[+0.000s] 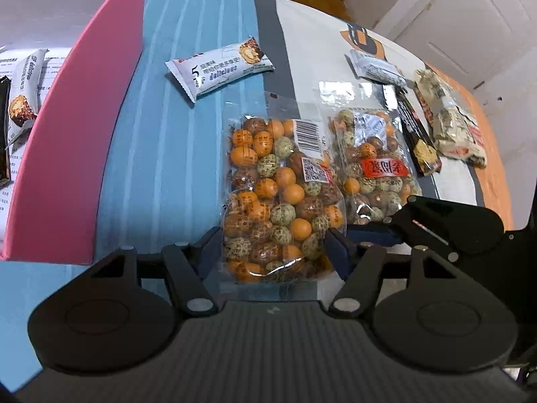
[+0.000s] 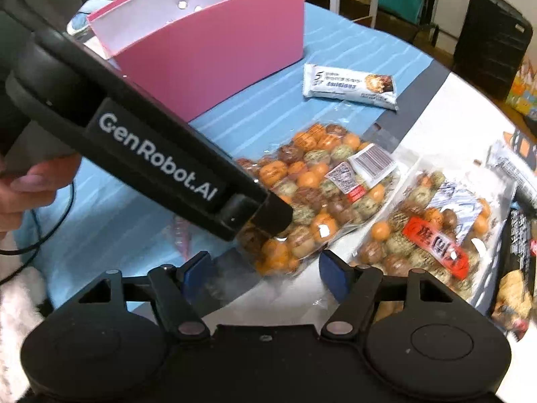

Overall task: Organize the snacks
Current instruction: 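Grasp the clear bag of orange speckled nuts with the left tool, then lift the nut bag with the left tool and carry it toward the pink box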

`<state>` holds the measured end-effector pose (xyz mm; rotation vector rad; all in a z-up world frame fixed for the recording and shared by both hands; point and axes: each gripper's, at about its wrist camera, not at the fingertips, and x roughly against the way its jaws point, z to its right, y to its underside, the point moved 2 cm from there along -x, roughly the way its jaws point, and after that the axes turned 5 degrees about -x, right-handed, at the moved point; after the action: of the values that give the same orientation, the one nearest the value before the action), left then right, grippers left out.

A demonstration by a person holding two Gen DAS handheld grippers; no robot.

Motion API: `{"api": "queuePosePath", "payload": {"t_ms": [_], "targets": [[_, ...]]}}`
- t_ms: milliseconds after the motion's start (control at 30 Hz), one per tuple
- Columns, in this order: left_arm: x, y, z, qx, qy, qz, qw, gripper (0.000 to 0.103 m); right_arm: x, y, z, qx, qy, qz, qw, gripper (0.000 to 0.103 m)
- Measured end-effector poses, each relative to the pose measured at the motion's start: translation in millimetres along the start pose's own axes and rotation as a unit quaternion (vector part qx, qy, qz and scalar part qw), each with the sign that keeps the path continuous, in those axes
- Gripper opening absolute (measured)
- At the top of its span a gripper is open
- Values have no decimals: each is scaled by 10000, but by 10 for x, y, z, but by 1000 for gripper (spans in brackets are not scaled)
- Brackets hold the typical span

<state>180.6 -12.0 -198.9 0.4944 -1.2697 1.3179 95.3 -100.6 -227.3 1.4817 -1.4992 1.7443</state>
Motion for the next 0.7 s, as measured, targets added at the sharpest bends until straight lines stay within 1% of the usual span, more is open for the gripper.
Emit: {"api": "queuePosePath", "payload": {"t_ms": [100,200,300,367,433,500,567,633,700], "targets": [[-53,-22,-89,391,65,2,9992,67,-36,23,23,33,-113,58,9999,81],[-72,-19,-64,207,33,92,9997,67,-82,39,-16,263,-77,154,9995,88],[-77,11,-19,85,-59,119,9999,66,-107,62,-2,223,-106,352,9991,88],[-77,9,-50,233,0,75,9997,66,-87,75,11,181,-110,443,9988,86],[-84,10,-76,333,50,60,9994,66,-56,56,48,36,-95,494,9987,77],[-83,27,-71,330,53,68,9994,66,-7,36,119,-240,-146,529,9982,72],[-71,43,-43,230,40,89,9997,66,-6,22,130,-246,-168,523,9982,71],[-65,54,-17,153,5,86,9998,66,-2,39,75,-71,-37,541,9985,70],[-51,68,9,59,-14,96,9999,66,11,28,62,-95,-12,478,9988,70]]}}
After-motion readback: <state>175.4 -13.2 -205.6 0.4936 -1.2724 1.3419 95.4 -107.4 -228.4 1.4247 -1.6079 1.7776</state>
